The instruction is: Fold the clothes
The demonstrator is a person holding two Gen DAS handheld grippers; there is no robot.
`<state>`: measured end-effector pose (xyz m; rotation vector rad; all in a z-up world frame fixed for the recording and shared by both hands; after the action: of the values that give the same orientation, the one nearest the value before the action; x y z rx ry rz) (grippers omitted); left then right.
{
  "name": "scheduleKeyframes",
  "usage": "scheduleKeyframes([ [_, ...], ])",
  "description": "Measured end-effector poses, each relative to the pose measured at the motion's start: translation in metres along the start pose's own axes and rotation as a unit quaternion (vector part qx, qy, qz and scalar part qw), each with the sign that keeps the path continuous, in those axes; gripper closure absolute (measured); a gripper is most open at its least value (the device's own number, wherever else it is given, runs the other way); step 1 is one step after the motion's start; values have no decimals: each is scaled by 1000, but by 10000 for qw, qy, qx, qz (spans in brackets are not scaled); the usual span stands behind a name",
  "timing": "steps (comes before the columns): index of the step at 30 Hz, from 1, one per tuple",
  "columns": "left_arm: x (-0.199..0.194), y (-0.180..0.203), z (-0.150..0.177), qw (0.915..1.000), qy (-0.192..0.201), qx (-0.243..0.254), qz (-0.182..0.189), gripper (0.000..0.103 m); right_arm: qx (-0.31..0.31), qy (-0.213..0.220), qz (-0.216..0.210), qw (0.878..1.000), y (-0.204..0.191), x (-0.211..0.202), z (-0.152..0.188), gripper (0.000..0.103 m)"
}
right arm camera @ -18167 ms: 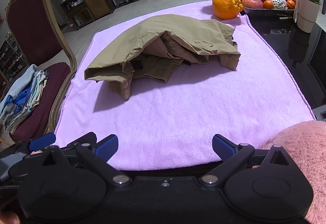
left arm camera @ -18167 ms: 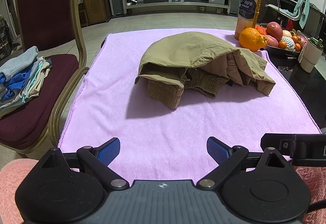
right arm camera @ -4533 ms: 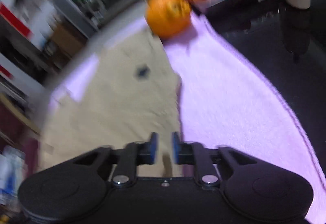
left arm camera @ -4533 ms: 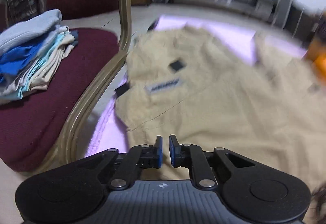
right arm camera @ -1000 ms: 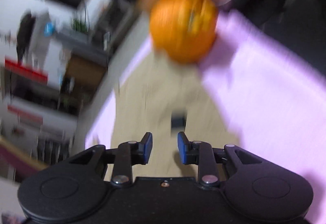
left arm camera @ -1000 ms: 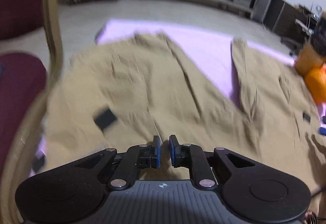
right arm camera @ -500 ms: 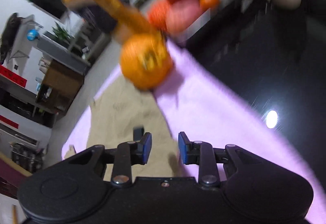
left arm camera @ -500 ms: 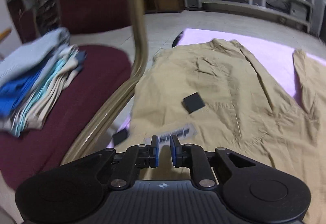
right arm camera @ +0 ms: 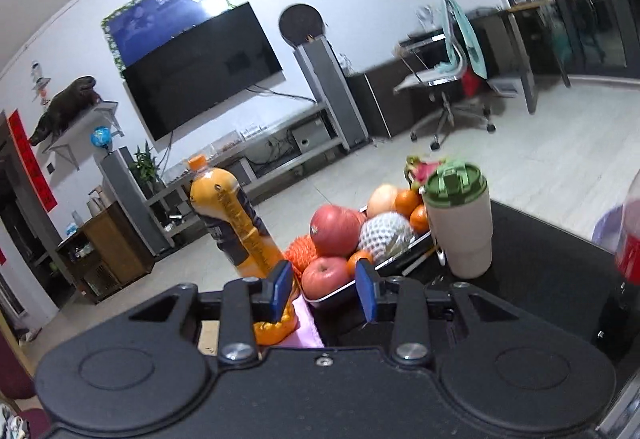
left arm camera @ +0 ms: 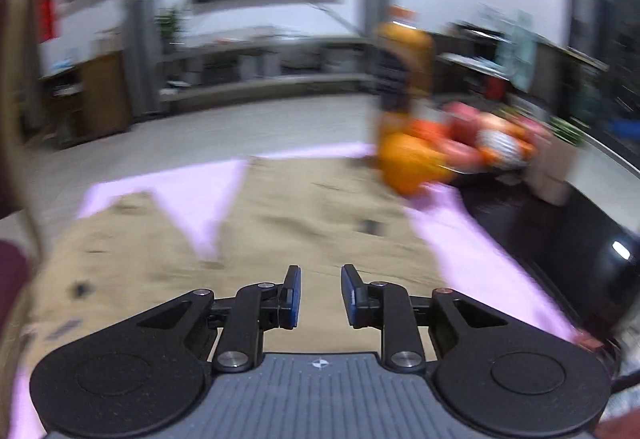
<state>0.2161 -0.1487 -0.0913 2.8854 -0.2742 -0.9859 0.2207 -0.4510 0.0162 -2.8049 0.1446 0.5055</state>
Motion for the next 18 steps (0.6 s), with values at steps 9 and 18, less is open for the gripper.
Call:
scheduleKeyframes([
  [9, 42, 92, 68, 9912, -1028, 499, 665, 65, 188, -785, -1337, 9877, -42, 52, 37, 61],
  [18, 79, 99, 99, 9818, -1477, 1166, -260, 67, 584, -442, -1782, 9813, -58, 33, 12, 56],
])
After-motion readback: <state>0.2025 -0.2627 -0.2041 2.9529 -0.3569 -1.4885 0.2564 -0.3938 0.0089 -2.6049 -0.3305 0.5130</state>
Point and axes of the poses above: each gripper's, at about its wrist camera, not at the fingertips, and x roughly the way its jaws point, y to its right, z to its underside, the point moved 10 cm from there along x, roughly the way its jaws point, and after that the axes turned 12 degrees about -x, right-handed, at the moved point
